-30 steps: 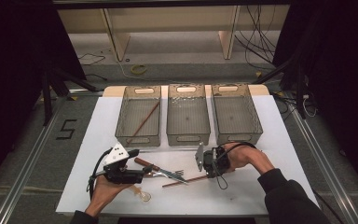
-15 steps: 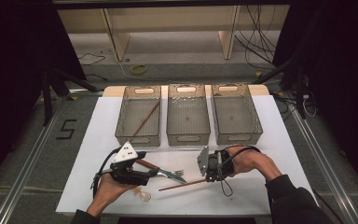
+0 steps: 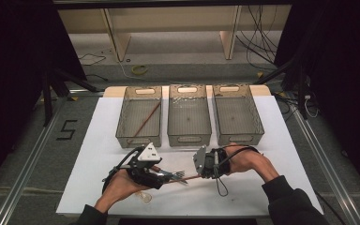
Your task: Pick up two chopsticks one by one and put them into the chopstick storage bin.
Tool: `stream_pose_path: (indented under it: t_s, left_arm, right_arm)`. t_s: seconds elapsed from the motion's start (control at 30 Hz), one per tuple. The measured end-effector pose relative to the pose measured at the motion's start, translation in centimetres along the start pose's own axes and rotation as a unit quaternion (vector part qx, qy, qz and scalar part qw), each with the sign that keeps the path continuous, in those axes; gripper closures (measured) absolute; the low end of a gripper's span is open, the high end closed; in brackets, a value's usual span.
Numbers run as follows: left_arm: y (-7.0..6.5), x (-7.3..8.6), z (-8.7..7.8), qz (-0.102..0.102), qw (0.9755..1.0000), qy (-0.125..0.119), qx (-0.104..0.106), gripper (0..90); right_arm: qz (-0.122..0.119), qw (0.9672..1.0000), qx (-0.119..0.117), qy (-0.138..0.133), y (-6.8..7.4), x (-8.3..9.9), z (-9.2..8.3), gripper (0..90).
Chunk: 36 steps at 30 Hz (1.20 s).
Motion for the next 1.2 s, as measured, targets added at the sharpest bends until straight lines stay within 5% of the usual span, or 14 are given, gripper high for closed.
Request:
stream_pose_path:
  t_s: [0.53, 0.87, 1.2]
  left_arm:
    - [-1.8, -1.1, 2.4, 0.053, 0.995, 0.065, 0.055, 48.3]
    - [-2.8, -1.7, 2.8, 0.086, 0.9904, 0.072, 0.081, 67.6]
    - [-2.9, -1.5, 3.0, 0.092, 0.9885, 0.077, 0.091, 78.3]
  right_arm:
    - [-0.012, 0.9997, 0.017, -0.011, 0.0, -1.0, -0.4, 84.8]
    - [-0.018, 0.9994, 0.023, -0.02, 0.2, -1.5, -0.8, 84.8]
    - [-0.017, 0.9994, 0.022, -0.02, 0.4, -1.6, -0.8, 84.8]
Point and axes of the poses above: each handheld gripper's, and its own axes: z roughly forward along the jaws, x roughly out of its underside, y roughly to its left, the point moved 9 cm from there along z, roughly forward along the jaws, and after that the axes turned 15 degrees about z, right-handed, at the moved point
